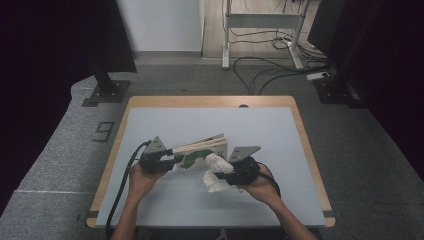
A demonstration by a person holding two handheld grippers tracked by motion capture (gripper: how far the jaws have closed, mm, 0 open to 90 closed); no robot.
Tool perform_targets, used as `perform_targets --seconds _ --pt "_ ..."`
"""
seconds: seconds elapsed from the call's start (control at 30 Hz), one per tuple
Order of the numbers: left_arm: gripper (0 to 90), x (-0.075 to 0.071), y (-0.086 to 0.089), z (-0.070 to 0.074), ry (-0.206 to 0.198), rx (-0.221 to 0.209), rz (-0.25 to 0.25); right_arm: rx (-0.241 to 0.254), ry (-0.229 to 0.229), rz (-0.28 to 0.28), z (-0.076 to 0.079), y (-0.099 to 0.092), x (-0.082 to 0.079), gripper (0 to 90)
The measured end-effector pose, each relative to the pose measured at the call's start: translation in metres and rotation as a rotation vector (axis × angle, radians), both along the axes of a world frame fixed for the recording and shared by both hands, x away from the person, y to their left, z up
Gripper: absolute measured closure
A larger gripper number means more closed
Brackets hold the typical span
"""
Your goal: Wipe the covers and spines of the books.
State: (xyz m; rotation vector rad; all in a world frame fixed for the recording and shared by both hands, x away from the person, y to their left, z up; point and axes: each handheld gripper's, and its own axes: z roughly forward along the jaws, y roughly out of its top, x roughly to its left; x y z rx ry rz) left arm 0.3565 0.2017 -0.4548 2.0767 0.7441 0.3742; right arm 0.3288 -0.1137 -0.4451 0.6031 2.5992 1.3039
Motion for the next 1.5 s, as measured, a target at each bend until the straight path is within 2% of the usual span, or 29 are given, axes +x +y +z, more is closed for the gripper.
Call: perform_targets --seconds 0.23,0.4,0.63,0.8,1.1,1.33,1.43,1.5 --pt "60.9 0.000 0.000 0.000 0.002 -0.001 -0.003 0.000 -0.004 0.050 -0.002 0.026 -0.001 57.8" --pt "61.0 0.001 0.001 0.000 0.003 -0.002 -0.004 -0.005 -0.007 0.068 -0.006 0.036 -0.002 57.6" --pt "61.1 0.001 0.001 0.000 0.002 -0.003 -0.004 -0.024 0.002 0.081 -0.028 0.047 -0.003 57.2" --pt "61.1 0.001 0.001 0.000 0.002 -0.003 -0.004 -0.026 0.005 0.077 -0.041 0.049 -0.001 56.5" --pt "61.1 0.001 0.001 0.000 0.002 -0.002 -0.005 -0.065 0.029 0.078 -0.069 0.051 -0.003 54.9" --pt "61.0 0.001 0.001 0.000 0.001 -0.001 -0.005 -0.056 0.037 0.085 -0.069 0.049 -0.003 50.7" --pt "61.0 0.001 0.001 0.000 0.001 -0.001 -0.006 -0.067 0.036 0.084 -0.065 0.049 -0.003 40.3" --pt "61.0 0.001 0.001 0.000 0.001 -0.001 -0.006 -0.066 0.029 0.088 -0.063 0.049 -0.003 38.5"
